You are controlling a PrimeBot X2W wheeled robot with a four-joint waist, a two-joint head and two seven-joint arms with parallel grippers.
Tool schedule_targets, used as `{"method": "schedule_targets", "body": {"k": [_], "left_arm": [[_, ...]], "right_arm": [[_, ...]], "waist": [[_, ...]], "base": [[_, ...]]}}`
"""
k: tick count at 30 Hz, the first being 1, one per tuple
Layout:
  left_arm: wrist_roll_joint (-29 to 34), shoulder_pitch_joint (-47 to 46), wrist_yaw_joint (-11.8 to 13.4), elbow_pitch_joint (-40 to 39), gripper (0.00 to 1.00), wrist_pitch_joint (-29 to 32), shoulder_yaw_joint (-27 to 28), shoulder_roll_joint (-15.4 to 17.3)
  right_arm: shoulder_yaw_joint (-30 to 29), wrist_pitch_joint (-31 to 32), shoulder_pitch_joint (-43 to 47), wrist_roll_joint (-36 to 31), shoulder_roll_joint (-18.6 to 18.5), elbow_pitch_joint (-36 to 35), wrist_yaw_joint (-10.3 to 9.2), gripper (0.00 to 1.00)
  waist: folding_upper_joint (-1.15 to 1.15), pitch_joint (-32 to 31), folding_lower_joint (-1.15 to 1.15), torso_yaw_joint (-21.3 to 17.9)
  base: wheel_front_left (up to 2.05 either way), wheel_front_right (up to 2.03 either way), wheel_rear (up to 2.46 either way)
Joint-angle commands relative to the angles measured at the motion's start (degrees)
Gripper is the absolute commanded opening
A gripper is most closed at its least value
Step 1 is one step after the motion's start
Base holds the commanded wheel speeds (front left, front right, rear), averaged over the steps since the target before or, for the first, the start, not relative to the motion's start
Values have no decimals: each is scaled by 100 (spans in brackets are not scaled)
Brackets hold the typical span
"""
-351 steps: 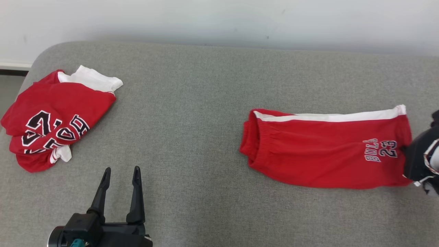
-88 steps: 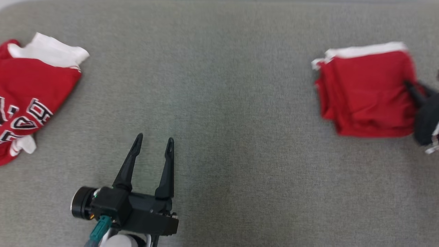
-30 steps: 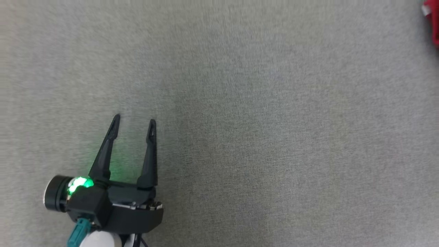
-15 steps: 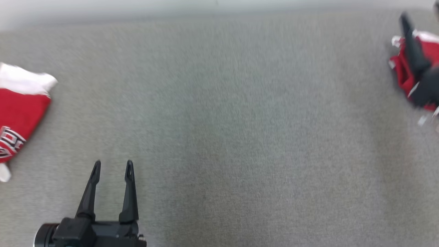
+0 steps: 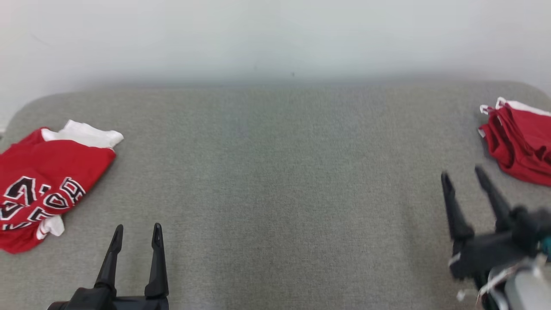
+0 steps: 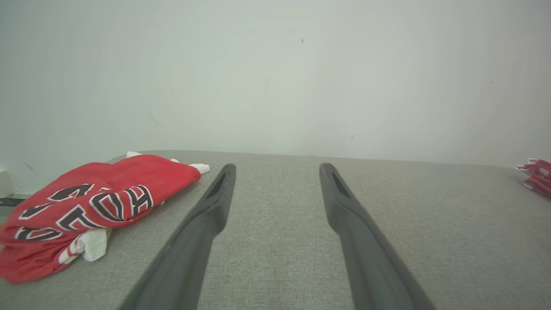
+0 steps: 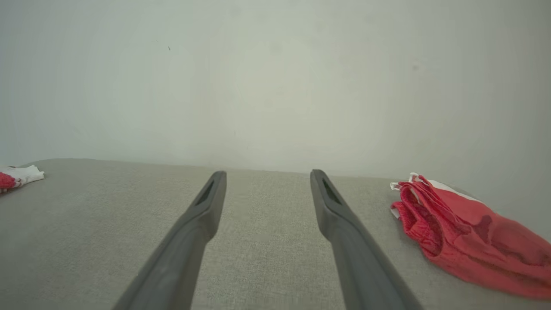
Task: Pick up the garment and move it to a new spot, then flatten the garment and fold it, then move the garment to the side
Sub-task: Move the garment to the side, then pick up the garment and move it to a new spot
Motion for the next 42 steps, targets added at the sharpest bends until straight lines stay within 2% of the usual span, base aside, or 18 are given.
{"method": "schedule_targets", "body": {"k": [1,5,6,11,16,23,35,42], "left_arm": [[-11,104,-3,36,100,-17,-3,-3],[-46,150,-14,105,100,-17,51,-3],[-46,150,-14,105,100,-17,51,-3],[-59,276,-40,257,100,-17,148,-3],[1,305,-50,365,100,-17,197,-3],[90,338,-87,502,100,-17,218,-4],[123,321,-100,574,100,-17,213,-4],[157,197,-116,635,100,-17,238,-4]], "right_arm": [[-132,-6,294,-59,151,-119,-16,100],[-416,-6,993,-228,592,-483,-16,100],[-416,-6,993,-228,592,-483,-16,100],[-587,-6,1585,-549,1104,-855,-15,100],[-702,-6,1898,-810,1382,-1070,-16,100],[-829,-6,2088,-924,1544,-1132,-16,100],[-873,-6,2110,-969,1601,-1144,-16,100],[-841,-6,2128,-932,1621,-1100,-16,100]], "waist": [[1,-206,2,112],[1,-332,2,113],[1,-332,2,113],[1,-462,2,77],[1,-542,2,78],[1,-565,2,87],[1,-556,2,116],[1,-551,2,419]], "base": [[0,0,0],[0,0,0],[0,0,0],[0,0,0],[0,0,0],[0,0,0],[0,0,0],[0,0,0]]}}
